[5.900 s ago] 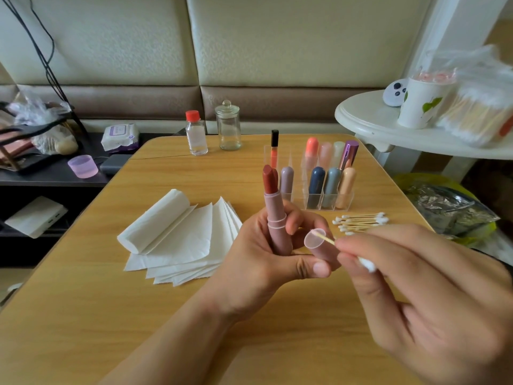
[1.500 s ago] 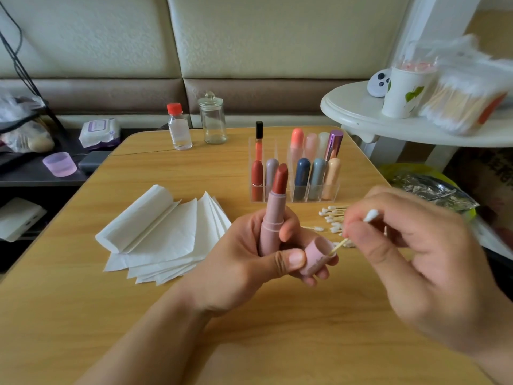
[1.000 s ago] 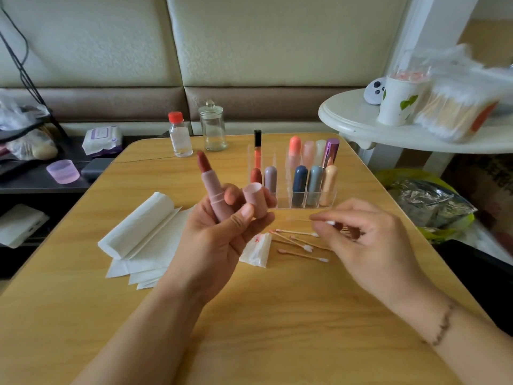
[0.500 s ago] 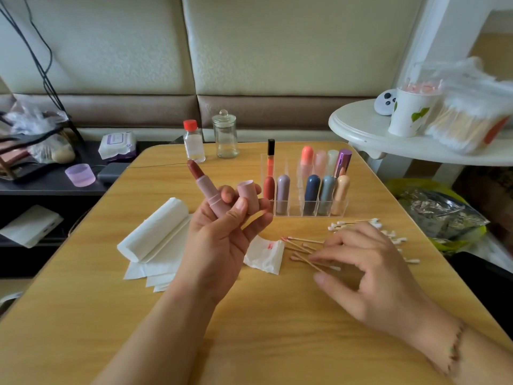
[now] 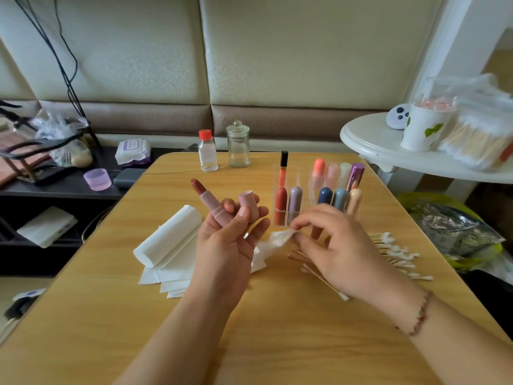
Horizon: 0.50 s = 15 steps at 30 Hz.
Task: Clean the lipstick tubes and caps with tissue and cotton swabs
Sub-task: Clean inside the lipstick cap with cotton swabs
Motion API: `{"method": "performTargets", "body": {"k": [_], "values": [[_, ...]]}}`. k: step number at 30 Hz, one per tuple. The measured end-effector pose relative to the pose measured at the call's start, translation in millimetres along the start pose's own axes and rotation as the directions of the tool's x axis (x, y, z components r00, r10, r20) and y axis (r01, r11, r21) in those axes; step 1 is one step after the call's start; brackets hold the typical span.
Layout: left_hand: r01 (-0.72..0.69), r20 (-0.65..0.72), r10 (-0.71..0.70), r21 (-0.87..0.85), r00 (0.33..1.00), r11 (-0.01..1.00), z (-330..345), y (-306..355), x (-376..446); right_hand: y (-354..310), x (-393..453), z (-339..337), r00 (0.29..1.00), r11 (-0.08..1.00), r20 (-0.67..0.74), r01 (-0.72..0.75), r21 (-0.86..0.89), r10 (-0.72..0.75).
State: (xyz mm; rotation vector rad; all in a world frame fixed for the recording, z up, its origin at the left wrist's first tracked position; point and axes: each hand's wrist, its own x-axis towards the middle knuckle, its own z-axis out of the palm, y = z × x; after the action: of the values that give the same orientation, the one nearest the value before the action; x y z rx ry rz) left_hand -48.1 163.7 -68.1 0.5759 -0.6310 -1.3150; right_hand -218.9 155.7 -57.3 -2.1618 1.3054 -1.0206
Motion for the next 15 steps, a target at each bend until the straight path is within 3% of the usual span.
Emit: {"method": "performTargets", "body": {"k": [2, 7, 10, 12, 15], "values": [[0.027, -0.010, -0.028, -0.020, 1.000, 0.999, 0.6, -0.8, -0.9, -4.2, -4.6, 0.1, 0.992, 0.966, -0.036, -0.111, 0.236, 0.122], [0.105, 0.016, -0.104, -0.060, 0.994, 0.993, 0.1, -4.5, -1.9, -5.1, -10.5, 19.2, 0.996, 0.997, -0.087, 0.038, 0.074, -0.031], [0.084, 0.047, -0.081, -0.085, 0.996, 0.993, 0.4, -2.8, -2.5, -8.5, -11.1, 22.2, 0.995, 0.979, -0.066, -0.055, 0.195, 0.069], [0.078, 0.069, -0.072, -0.091, 0.995, 0.993, 1.6, -2.9, -4.1, -14.1, -8.8, 20.4, 0.970, 0.868, -0.021, -0.207, 0.451, 0.243], [0.069, 0.111, -0.061, -0.071, 0.992, 0.995, 2.9, -4.0, -5.5, -14.3, -5.7, 14.5, 0.896, 0.586, 0.076, -0.348, 0.732, 0.437]]}}
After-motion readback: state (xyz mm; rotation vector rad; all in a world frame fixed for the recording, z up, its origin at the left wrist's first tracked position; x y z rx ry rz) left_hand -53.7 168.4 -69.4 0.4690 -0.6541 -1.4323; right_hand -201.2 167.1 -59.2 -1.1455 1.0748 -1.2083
